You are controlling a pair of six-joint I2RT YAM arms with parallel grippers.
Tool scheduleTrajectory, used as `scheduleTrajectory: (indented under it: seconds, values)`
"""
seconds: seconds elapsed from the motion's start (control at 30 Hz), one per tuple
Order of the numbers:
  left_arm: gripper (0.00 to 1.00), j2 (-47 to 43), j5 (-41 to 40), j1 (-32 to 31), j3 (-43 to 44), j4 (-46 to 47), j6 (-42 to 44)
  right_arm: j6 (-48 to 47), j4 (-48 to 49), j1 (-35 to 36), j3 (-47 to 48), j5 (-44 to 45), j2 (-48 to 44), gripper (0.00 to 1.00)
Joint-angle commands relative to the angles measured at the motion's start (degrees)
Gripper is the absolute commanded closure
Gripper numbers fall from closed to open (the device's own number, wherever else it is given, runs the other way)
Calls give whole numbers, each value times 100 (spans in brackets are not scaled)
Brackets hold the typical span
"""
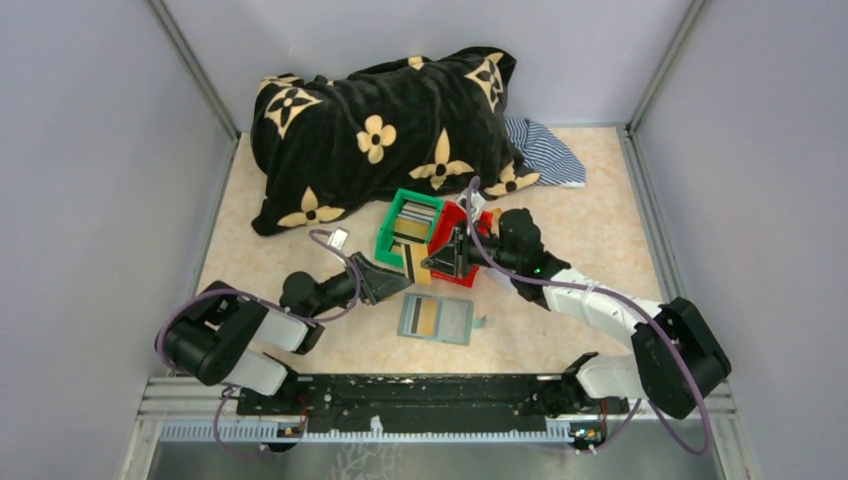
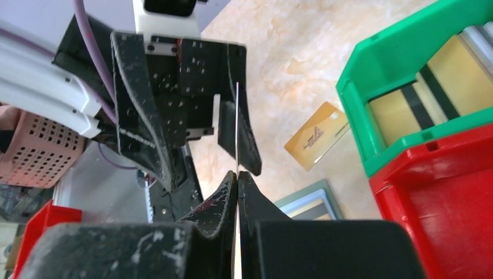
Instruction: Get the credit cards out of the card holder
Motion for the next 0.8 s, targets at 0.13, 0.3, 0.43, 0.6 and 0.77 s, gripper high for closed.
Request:
scheduleTrajectory:
  seconds: [0.13,0.3,0.43,0.6,0.77]
  values:
    - [24,-1296,-531,273,-805,-93,769,-1641,-2260,-380,1902,314,837,100]
    - [24,-3088,-669,284,-779,-2263,1595,-3276,-4670,-377,4207,637,2137,100]
    - [25,-4301,-952,282,-526,-4225,2119,-4137,-6212,-377,5849,900,3286,100]
    - [24,-4600,-912,303,-219,-5120,2418,-4786,-7356,-372,7156,1284,4358,100]
    - [24,-4630,-981,315,-216,-5173,2459,-5018,-7669,-266,7460,1412,4706,100]
